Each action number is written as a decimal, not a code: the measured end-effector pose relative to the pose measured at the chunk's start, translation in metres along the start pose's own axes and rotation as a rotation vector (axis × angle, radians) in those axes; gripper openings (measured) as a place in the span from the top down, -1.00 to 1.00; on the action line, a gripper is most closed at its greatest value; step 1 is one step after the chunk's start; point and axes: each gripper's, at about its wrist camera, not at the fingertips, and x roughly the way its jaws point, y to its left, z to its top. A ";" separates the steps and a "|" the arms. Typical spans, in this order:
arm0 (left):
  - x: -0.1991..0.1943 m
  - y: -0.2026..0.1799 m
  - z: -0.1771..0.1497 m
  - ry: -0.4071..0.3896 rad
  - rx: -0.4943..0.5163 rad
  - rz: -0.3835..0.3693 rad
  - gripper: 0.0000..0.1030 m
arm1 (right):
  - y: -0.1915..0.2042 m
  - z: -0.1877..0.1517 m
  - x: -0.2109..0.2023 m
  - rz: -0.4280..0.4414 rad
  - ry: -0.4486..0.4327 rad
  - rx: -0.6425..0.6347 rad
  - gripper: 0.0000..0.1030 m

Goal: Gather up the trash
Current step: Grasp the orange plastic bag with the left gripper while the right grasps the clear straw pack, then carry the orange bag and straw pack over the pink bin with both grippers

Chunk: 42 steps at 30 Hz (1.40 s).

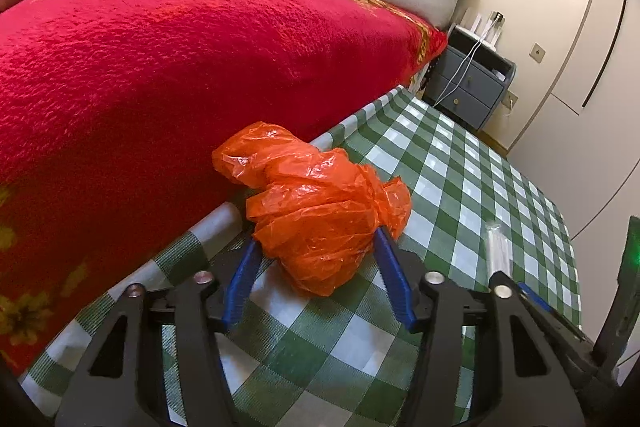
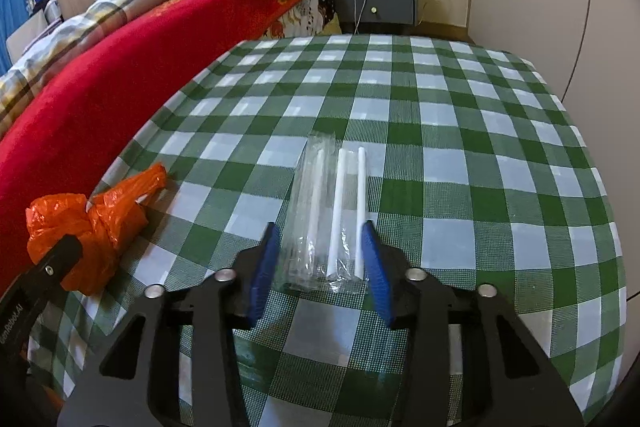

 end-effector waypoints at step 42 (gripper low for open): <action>-0.183 -0.026 -0.053 -0.046 0.305 -0.347 0.35 | -0.061 -0.109 -0.307 -0.073 -0.266 0.144 0.96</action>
